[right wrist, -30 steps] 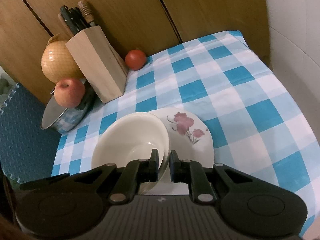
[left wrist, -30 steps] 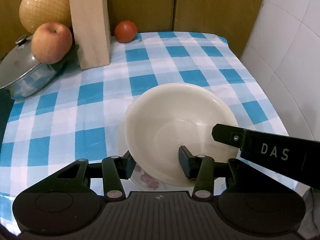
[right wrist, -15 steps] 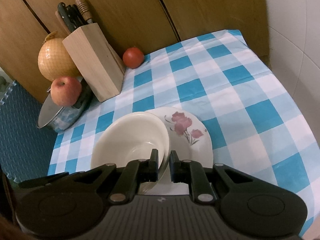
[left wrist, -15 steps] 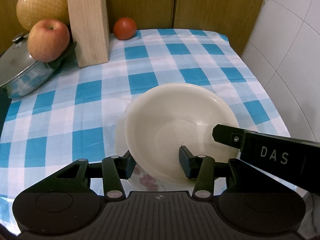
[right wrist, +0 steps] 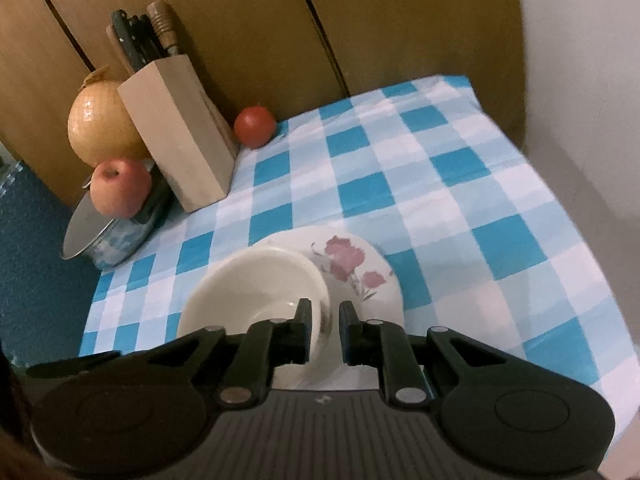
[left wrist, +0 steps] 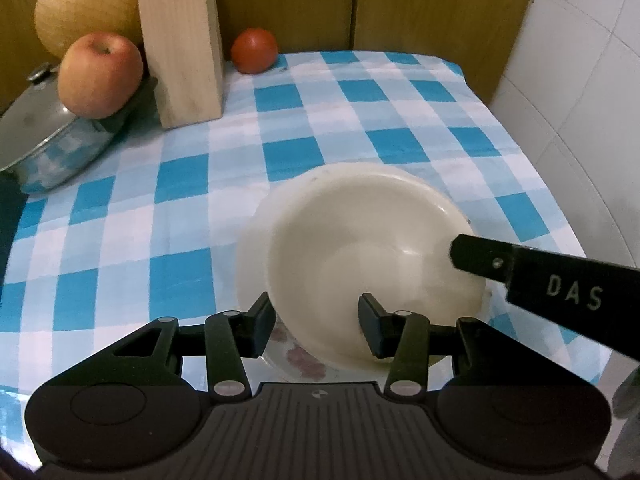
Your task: Organize plates and bowls
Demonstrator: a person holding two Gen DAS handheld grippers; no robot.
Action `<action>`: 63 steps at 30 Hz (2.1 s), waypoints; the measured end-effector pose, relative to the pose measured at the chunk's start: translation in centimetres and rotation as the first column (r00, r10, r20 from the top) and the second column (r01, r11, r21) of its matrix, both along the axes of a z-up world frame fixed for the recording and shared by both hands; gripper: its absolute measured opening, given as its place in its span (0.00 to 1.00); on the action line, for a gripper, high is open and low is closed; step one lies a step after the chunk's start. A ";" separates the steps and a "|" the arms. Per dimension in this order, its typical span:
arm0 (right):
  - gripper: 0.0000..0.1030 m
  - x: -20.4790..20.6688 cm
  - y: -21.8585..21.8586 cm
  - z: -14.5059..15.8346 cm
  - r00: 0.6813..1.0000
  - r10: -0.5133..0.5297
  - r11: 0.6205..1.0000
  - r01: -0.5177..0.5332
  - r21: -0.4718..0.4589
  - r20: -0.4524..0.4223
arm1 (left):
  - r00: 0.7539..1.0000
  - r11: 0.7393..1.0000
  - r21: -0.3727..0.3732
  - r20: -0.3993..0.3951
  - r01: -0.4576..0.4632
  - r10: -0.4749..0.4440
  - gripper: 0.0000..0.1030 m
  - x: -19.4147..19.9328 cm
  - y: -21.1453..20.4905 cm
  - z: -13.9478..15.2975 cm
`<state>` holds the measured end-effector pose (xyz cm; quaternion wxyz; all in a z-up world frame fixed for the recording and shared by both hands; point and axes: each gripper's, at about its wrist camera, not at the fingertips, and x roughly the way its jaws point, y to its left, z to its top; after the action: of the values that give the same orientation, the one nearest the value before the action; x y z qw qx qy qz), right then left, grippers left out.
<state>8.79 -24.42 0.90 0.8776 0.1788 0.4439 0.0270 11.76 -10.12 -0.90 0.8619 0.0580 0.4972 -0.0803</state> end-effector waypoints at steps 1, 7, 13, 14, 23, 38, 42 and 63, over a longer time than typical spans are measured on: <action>0.15 -0.2 -0.1 0.1 1.000 -0.008 1.000 0.008 -0.005 0.006 | 1.000 1.000 0.002 0.005 -0.004 0.004 0.54 -0.1 0.1 0.1; 0.18 -2.1 0.1 1.3 0.997 -0.025 1.000 0.026 -0.014 0.069 | 0.999 0.999 0.007 0.033 -0.032 0.032 0.59 -0.6 0.9 0.8; 0.20 -4.2 1.1 2.4 0.993 0.002 1.000 -0.001 -0.005 0.118 | 0.998 0.999 -0.009 0.050 -0.043 0.044 0.61 -1.6 1.6 1.5; 0.21 -4.6 1.2 2.5 0.992 0.004 1.000 -0.003 -0.005 0.125 | 0.998 0.999 -0.009 0.054 -0.043 0.044 0.62 -1.8 1.7 1.6; 0.33 -7.4 2.1 3.0 0.981 -0.004 0.998 0.017 -0.064 0.193 | 0.991 0.997 -0.021 0.103 -0.079 0.081 0.80 -4.1 2.8 2.5; 0.38 -9.0 2.6 1.8 0.985 -0.008 0.993 0.028 -0.112 0.175 | 0.980 0.992 -0.051 0.160 -0.114 0.120 0.84 -7.2 4.3 3.5; 0.38 -9.9 3.0 1.5 0.988 0.003 0.992 0.016 -0.123 0.154 | 0.980 0.990 -0.053 0.142 -0.134 0.140 0.84 -8.2 4.9 3.0; 0.39 -13.0 3.5 -1.7 0.999 -0.017 0.983 0.024 -0.184 0.038 | 0.992 0.993 0.011 0.062 -0.114 0.113 0.87 -11.3 4.5 -0.4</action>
<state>-4.26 -20.90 -0.83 0.8986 0.1007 0.4267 -0.0199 0.47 -5.66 -1.25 0.8796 0.0383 0.4735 -0.0256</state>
